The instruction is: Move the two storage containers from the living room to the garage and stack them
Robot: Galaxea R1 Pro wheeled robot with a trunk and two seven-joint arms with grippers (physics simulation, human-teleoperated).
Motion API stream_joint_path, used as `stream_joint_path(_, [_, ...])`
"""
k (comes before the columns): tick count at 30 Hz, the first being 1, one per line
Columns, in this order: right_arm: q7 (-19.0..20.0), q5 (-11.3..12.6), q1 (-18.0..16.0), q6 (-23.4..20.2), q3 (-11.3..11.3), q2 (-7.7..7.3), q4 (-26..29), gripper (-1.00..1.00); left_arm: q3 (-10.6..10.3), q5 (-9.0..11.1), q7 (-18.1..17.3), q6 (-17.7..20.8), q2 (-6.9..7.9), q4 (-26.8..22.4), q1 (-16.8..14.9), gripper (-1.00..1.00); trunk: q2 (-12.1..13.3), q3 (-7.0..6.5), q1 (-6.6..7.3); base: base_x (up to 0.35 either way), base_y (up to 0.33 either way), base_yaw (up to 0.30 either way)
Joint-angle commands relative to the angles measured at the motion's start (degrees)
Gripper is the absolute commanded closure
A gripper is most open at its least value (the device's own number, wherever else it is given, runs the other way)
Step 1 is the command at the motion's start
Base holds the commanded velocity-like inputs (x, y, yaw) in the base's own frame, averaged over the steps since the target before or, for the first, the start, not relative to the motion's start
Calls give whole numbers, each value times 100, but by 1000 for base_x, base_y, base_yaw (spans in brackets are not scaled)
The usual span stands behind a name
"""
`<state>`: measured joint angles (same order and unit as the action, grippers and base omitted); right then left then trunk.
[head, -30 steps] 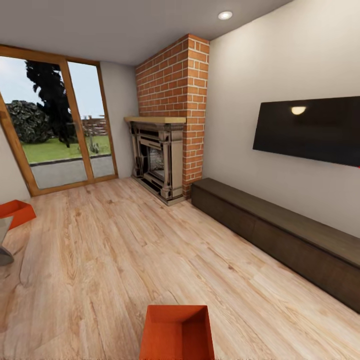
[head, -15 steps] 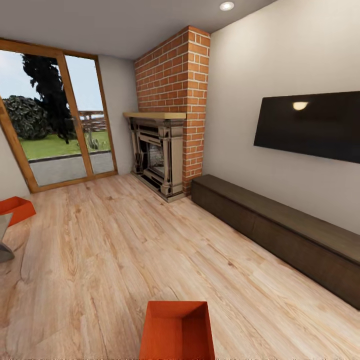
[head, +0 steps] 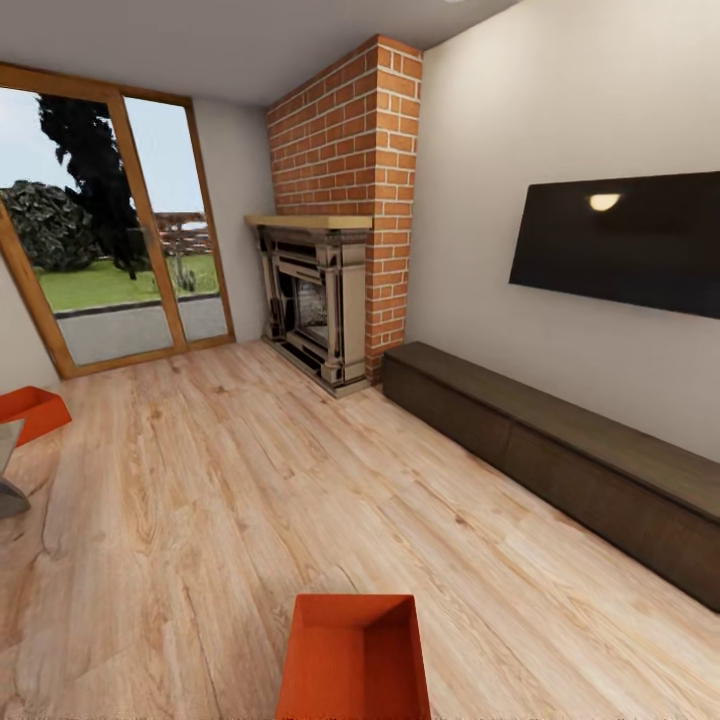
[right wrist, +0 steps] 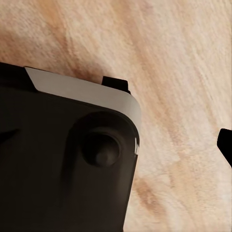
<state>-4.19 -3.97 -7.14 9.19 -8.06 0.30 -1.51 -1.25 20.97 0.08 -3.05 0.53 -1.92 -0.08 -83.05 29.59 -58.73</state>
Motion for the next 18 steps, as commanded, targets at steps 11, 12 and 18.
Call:
stream_joint_path(11, [-38,-42,-7,21,-28,-2,-16,-100,-15,30,1,-12,0,-2,-1,-100,-3,106,0,0,0,0])
stream_joint_path(12, [-38,-42,-7,21,-28,-2,-16,-100,-15,30,1,-12,0,-2,-1,-100,-3,115,0,0,0,0])
stream_joint_path(18, [-13,-33,-7,19,-29,-3,-16,-100,-15,30,1,-12,0,-2,0,-100,-3,170,0,0,0,0])
